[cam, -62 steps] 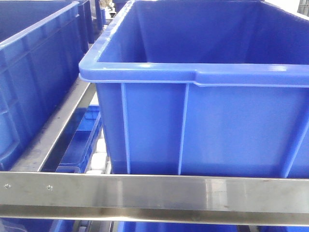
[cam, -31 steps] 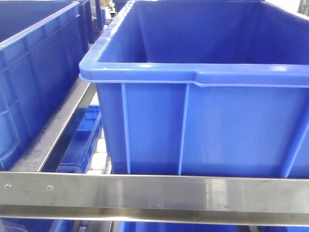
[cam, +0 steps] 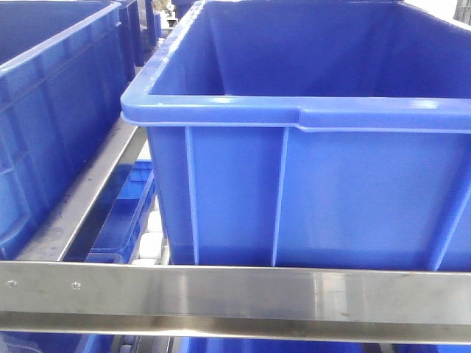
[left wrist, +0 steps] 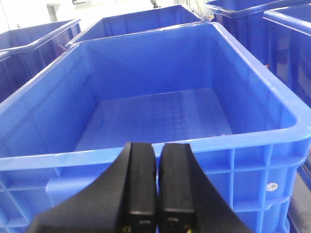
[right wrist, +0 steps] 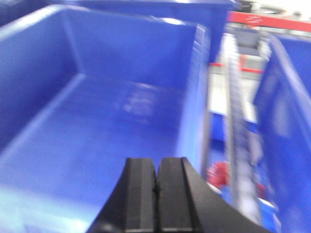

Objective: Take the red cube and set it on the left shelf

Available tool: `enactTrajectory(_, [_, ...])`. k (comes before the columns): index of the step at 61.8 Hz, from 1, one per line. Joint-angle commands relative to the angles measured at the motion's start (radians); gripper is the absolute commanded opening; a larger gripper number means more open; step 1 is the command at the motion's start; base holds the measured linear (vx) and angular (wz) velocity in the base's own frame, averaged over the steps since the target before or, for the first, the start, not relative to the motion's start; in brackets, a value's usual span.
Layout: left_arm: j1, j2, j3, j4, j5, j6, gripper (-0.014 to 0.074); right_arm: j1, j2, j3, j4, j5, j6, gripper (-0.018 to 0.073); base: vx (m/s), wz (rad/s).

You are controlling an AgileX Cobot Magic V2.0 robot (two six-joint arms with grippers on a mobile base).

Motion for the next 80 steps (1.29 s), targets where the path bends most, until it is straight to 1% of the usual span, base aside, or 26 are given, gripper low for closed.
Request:
enactTrajectory(1, [-0.005, 0.007, 0.022, -0.005, -0.091, 0.001, 0.0106, -0.025, -0.067, 0.028, -0.012, -0.081, -0.012, 0.006, 0.0, 0.0])
enactTrajectory(16, [-0.005, 0.007, 0.022, -0.005, -0.091, 0.001, 0.0106, -0.056, -0.245, 0.17, -0.011, -0.081, -0.01, 0.006, 0.0, 0.0])
enactTrajectory(28, [-0.005, 0.007, 0.022, -0.005, -0.091, 0.001, 0.0106, -0.057, -0.342, 0.239, -0.01, -0.081, -0.009, 0.006, 0.0, 0.0])
enactTrajectory(30, [-0.005, 0.007, 0.022, -0.005, -0.091, 0.001, 0.0106, -0.057, -0.342, 0.239, -0.01, -0.067, -0.009, 0.006, 0.0, 0.0])
enactTrajectory(80, [-0.005, 0.007, 0.022, -0.005, -0.091, 0.001, 0.0106, -0.057, -0.34, 0.238, -0.003, -0.081, -0.014, 0.006, 0.0, 0.0])
